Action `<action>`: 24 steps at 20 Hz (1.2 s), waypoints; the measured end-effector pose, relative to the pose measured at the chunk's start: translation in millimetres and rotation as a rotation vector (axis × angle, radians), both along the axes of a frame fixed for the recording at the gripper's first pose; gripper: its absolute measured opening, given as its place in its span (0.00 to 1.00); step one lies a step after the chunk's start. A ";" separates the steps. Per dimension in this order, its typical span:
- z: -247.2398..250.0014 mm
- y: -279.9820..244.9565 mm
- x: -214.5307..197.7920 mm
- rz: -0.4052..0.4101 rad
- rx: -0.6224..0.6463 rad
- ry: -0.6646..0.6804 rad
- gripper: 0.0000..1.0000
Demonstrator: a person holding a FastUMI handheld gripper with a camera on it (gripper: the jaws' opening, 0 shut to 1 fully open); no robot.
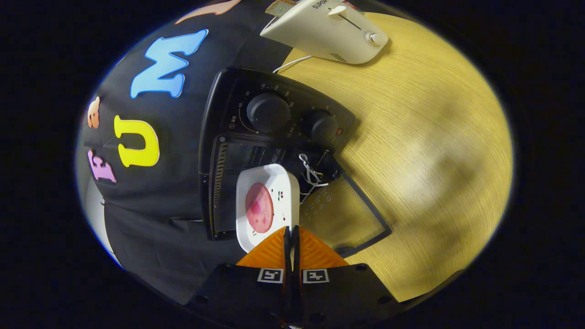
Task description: Open the toaster oven, put the food inside, and close the toaster oven door.
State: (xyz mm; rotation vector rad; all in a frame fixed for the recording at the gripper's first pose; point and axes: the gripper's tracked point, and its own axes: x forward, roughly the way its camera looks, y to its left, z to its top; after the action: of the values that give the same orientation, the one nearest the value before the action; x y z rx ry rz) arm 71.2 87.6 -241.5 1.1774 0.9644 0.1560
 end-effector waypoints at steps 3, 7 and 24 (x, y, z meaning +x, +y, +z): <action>-3.1 6.0 20.5 -0.046 0.013 -0.006 0.02; -12.7 18.6 38.2 -0.066 0.023 0.007 0.02; -10.3 31.9 78.4 -0.206 0.029 -0.084 0.09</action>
State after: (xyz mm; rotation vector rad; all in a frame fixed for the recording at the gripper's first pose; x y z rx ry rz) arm 149.6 119.6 -251.8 1.2793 0.7641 0.0548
